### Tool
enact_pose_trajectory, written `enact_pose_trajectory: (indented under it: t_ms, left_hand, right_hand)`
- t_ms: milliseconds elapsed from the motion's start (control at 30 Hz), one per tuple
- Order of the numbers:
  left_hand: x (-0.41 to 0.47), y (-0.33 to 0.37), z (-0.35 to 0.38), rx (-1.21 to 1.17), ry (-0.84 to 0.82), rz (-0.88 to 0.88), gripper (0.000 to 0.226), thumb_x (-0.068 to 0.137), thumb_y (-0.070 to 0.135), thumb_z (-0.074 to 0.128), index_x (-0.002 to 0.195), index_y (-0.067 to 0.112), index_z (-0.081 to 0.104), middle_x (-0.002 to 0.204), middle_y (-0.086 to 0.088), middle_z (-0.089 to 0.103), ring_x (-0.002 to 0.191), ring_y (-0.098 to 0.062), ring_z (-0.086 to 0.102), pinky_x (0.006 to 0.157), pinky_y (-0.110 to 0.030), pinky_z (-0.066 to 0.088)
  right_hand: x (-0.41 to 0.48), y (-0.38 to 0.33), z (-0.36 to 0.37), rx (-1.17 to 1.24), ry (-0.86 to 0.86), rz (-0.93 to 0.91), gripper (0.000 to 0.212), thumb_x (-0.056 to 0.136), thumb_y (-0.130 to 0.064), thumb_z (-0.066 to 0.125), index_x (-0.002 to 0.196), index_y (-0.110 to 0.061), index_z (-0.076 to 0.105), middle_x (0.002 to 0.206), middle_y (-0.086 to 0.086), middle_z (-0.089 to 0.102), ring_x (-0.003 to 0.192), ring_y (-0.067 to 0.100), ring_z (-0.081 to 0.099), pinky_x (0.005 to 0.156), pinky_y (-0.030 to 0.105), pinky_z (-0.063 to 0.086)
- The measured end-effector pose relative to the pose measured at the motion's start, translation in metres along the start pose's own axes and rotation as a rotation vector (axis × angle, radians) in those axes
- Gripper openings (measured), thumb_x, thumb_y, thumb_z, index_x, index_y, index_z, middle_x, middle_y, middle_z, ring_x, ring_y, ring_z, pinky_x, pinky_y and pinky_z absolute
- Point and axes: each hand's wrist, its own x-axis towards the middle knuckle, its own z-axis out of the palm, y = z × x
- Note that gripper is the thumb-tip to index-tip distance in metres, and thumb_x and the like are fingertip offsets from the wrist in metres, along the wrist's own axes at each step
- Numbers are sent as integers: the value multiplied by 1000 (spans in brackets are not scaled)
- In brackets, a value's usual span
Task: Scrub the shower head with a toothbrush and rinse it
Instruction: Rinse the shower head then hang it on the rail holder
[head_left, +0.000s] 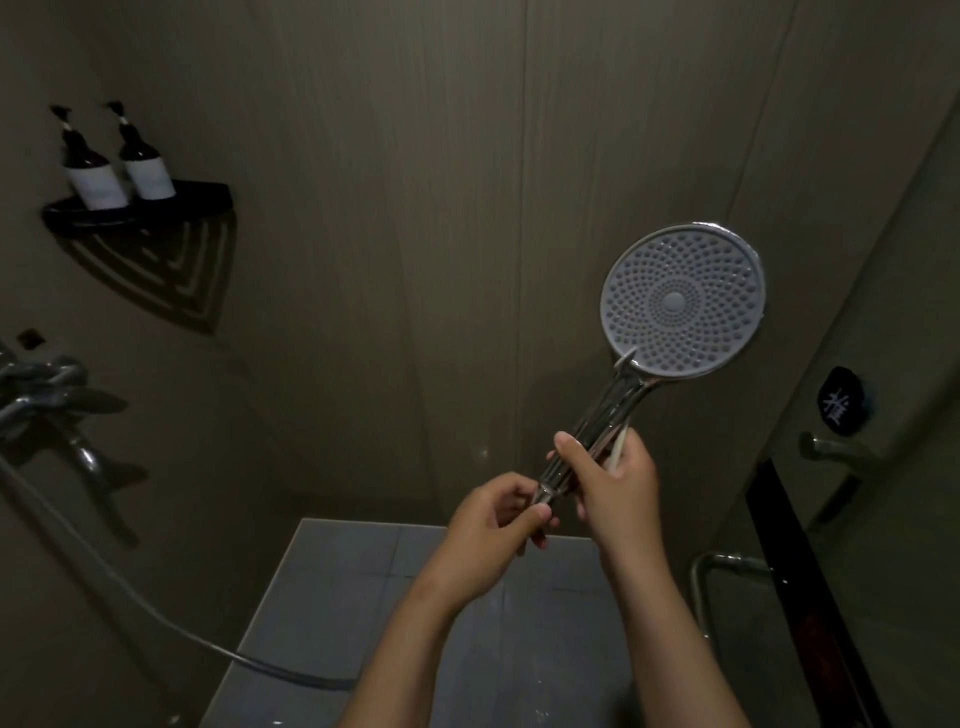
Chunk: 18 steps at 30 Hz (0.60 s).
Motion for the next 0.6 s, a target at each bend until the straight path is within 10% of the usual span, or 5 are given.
enact_pose_trajectory:
  t_ms: [600]
  left_hand:
    - [-2, 5, 0, -61, -98, -84, 26, 99, 7, 38, 108, -7, 58, 86, -7, 63, 60, -10, 52, 57, -19, 39]
  right_hand:
    - [2, -1, -1, 28, 23, 25, 15, 81, -14, 72, 85, -13, 57, 84, 19, 70, 51, 8, 54, 40, 11, 38]
